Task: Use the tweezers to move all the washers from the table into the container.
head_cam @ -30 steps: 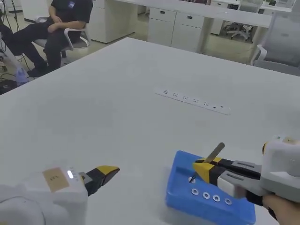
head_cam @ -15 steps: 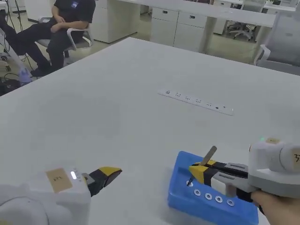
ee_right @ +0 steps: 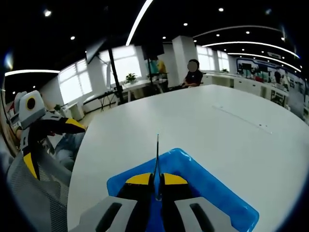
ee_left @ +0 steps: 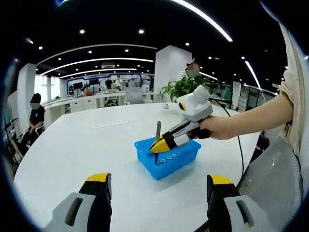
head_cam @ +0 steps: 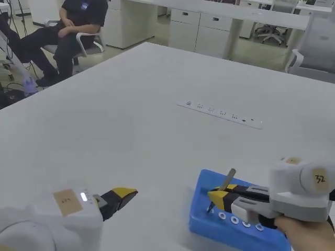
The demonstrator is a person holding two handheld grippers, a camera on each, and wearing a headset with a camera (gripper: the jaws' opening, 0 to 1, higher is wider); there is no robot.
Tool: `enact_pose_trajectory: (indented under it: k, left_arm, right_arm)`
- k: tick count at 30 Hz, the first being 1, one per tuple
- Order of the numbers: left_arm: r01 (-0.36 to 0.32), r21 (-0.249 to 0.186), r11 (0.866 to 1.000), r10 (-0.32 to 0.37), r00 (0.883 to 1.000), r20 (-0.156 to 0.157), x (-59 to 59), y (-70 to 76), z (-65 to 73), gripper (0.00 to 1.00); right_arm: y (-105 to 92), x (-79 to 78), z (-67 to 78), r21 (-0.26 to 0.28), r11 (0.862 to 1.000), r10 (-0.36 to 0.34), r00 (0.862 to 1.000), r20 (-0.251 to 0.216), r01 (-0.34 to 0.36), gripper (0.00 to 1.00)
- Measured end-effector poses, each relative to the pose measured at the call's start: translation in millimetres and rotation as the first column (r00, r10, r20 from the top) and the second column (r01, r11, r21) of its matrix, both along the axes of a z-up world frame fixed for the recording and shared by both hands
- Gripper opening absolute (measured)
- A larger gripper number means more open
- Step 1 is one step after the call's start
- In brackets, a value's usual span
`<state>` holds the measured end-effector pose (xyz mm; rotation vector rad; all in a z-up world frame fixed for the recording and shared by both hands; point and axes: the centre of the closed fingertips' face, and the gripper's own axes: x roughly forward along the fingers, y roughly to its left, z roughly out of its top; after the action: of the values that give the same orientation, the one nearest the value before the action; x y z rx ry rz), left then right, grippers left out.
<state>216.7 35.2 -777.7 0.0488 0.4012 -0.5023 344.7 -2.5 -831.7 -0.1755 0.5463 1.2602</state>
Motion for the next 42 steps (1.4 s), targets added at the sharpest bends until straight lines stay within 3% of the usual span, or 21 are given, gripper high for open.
enact_pose_trajectory:
  k: [6,11,14,19,25,28,34,37,40,42]
  left_arm:
    - [0.005,0.008,1.0,-0.005,1.0,-0.004,-0.3,-1.2,-1.4,0.82]
    - [0.008,0.008,1.0,-0.008,1.0,-0.002,-0.4,-2.1,-0.6,0.81]
    - [0.013,0.027,1.0,-0.013,1.0,0.007,-0.9,-2.3,0.4,0.76]
    - [0.022,0.011,1.0,-0.022,1.0,0.01,-1.4,-3.4,2.9,0.72]
    - [0.053,-0.017,0.998,-0.053,0.999,-0.005,-4.3,-9.9,4.9,0.65]
    - [0.09,-0.086,0.992,-0.093,0.995,-0.037,-7.3,-19.1,6.9,0.63]
    - [0.166,-0.158,0.973,-0.181,0.98,-0.083,-15.0,-33.3,10.8,0.57]
    - [0.203,-0.165,0.965,-0.221,0.97,-0.101,-20.3,-39.4,9.6,0.54]
    - [0.278,-0.168,0.946,-0.302,0.943,-0.139,-30.2,-52.0,5.5,0.51]
    - [0.333,-0.145,0.932,-0.354,0.923,-0.152,-33.1,-58.6,4.5,0.47]
  right_arm:
    - [-0.9,-0.4,2.5,0.007,1.0,0.004,1.0,-0.002,-0.004,0.04]
    - [-1.4,-1.6,27.8,0.07,0.997,-0.013,1.0,0.022,0.011,0.04]
    - [-0.5,-10.8,44.6,0.102,0.995,-0.009,0.999,0.037,0.005,0.04]
    - [-6.8,-31.9,66.9,0.121,0.992,0.033,0.996,0.078,-0.043,0.04]
    - [-17.1,-58.6,75.9,0.088,0.99,0.102,0.988,0.12,-0.113,0.04]
    - [-24.1,-74.7,74.9,0.058,0.986,0.148,0.98,0.131,-0.157,0.04]
    - [-35.3,-101.7,66.2,0.007,0.975,0.221,0.966,0.133,-0.224,0.04]
    - [-42.2,-112.7,58.2,-0.014,0.968,0.251,0.96,0.124,-0.251,0.04]
    - [-47.5,-119.9,50.2,-0.04,0.962,0.271,0.956,0.114,-0.268,0.04]
    - [-50.0,-124.9,45.7,-0.055,0.957,0.288,0.952,0.105,-0.283,0.04]
